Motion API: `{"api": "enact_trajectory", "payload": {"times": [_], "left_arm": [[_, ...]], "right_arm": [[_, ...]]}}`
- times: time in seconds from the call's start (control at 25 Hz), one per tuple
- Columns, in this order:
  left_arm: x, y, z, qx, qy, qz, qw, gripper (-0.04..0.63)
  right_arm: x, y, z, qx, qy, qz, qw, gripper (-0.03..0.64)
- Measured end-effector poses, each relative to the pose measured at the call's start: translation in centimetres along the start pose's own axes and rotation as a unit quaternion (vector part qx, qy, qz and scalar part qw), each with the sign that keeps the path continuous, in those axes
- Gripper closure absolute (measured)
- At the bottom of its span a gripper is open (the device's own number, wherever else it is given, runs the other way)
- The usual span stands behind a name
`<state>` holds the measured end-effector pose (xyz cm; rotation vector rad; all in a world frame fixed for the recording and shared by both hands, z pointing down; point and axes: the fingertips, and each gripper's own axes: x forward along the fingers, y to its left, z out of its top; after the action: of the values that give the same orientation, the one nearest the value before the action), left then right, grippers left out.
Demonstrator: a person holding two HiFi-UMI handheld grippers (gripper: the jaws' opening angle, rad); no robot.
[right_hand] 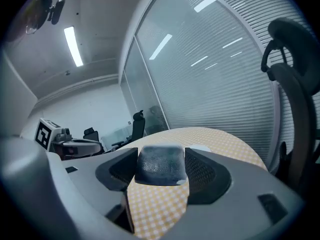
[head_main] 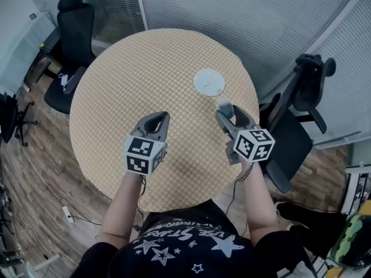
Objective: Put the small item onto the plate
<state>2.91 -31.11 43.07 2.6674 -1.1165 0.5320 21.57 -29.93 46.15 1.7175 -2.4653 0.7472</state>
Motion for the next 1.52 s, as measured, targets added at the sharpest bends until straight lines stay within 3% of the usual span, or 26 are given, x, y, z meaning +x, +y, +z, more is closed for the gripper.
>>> {"api": "enact_trajectory", "payload": {"times": [0.24, 0.48, 1.28, 1.52], "left_arm": [[5.2, 1.5, 1.8, 0.001, 0.013, 0.029, 0.9995, 0.588], [7.7, 2.9, 0.6, -0.008, 0.034, 0.04, 0.9986, 0.588], [13.2, 6.3, -5.1, -0.052, 0.091, 0.051, 0.9931, 0.588], [13.7, 6.9, -6.0, -0.063, 0.097, 0.054, 0.9918, 0.588]], "right_arm": [[5.8, -3.4, 0.7, -0.008, 0.03, 0.035, 0.999, 0.325], [9.6, -5.5, 0.4, -0.018, 0.05, 0.044, 0.998, 0.325], [19.5, -11.1, -4.4, -0.049, 0.108, 0.03, 0.992, 0.325], [20.9, -11.6, -5.6, -0.092, 0.135, 0.011, 0.986, 0.325]]}}
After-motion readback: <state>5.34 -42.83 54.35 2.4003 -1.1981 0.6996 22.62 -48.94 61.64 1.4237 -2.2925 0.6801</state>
